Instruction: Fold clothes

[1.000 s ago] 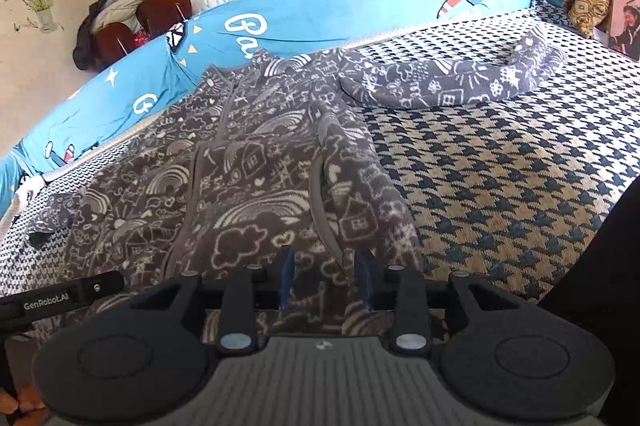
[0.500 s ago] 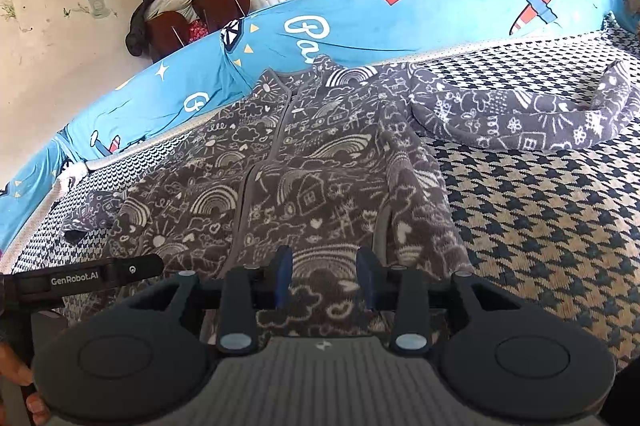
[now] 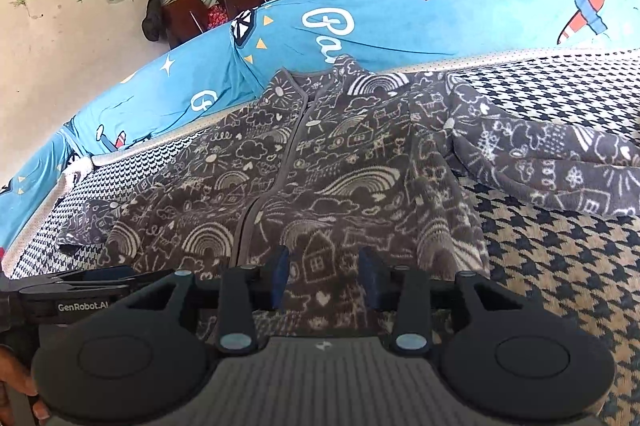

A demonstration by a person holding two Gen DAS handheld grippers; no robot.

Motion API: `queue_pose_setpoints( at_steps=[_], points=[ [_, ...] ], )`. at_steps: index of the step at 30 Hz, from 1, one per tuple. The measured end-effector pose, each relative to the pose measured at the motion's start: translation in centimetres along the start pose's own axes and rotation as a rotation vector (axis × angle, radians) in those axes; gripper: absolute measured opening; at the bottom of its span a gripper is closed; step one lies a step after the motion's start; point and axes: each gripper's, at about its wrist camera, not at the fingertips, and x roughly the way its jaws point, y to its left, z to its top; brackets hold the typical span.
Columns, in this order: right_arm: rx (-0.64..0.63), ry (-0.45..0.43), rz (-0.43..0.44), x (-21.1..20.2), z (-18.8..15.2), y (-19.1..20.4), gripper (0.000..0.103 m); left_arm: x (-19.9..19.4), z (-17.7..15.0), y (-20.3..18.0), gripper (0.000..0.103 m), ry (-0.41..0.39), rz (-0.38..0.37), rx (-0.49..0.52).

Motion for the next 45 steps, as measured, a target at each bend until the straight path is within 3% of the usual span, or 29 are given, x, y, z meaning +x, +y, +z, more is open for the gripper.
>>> queue_pose_setpoints(
  at_steps=[15,21,23,25,36,41,45],
  points=[
    [0.006,0.009,-0.025,5.0,3.5,-1.5,0.039,2.8,1.0,1.3,0.103,0.008,0.025,-0.064],
    [0.036,0.024,-0.1,6.1,3.4,-3.0,0.039,2.9,0.7,1.5,0.103,0.003,0.026,-0.07],
    [0.065,0.041,-0.176,6.3,3.2,-4.1,0.035,2.8,0.7,1.7,0.103,-0.004,0.026,-0.073],
    [0.107,0.045,-0.197,6.2,3.1,-5.1,0.02,2.7,0.7,1.9,0.103,-0.01,0.021,-0.082],
    [0.112,0.049,-0.241,5.6,3.2,-5.3,0.01,1.9,0.9,2.4,0.103,-0.043,0.013,-0.106],
    [0.09,0.057,-0.257,5.7,3.2,-4.6,0.014,1.3,1.5,3.0,0.103,-0.071,0.009,-0.137],
    [0.06,0.05,-0.241,5.5,3.2,-3.4,0.033,1.3,2.7,3.4,0.103,-0.086,-0.015,-0.17]
  ],
)
